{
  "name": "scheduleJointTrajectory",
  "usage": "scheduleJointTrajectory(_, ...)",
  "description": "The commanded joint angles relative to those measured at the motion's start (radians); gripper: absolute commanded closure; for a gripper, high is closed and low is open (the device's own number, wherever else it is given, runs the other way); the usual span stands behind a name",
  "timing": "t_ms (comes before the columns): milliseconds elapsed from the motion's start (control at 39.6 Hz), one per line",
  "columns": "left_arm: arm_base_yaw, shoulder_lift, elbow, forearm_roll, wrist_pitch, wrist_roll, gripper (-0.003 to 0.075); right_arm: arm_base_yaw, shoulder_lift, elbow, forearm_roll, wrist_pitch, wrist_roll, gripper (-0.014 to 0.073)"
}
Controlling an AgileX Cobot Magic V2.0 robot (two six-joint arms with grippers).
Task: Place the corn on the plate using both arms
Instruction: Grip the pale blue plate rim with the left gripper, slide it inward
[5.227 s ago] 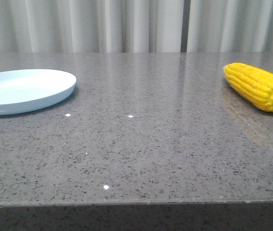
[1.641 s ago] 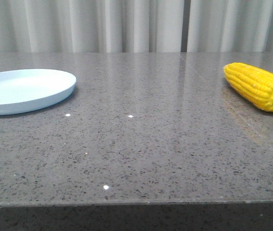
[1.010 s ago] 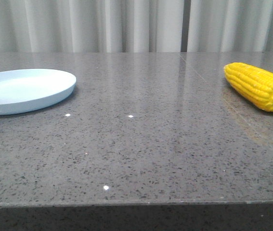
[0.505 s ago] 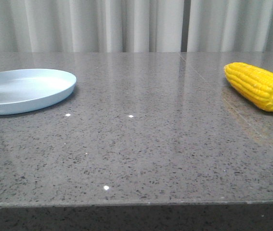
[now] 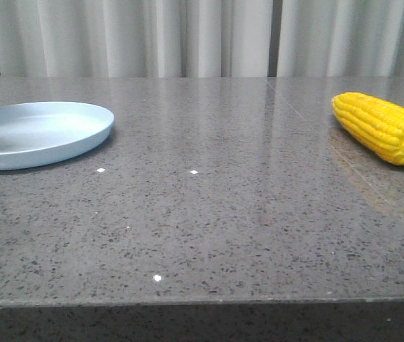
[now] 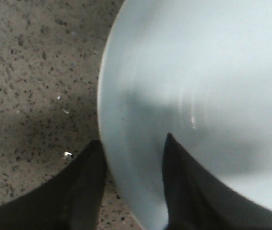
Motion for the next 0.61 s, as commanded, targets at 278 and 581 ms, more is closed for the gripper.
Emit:
scheduleJointTrajectory(278, -0.005, -0.043, -0.032, -0.066, -0.032, 0.000, 0.0741, -0.005, 0.018, -0.034, -0.004, -0.082, -0.015, -0.0007)
scheduleJointTrajectory(581, -0.011, -0.043, -0.107, -0.340, 0.032, 0.094, 0.0741, -0.005, 0.018, -0.034, -0.004, -0.082, -0.015, -0.0007)
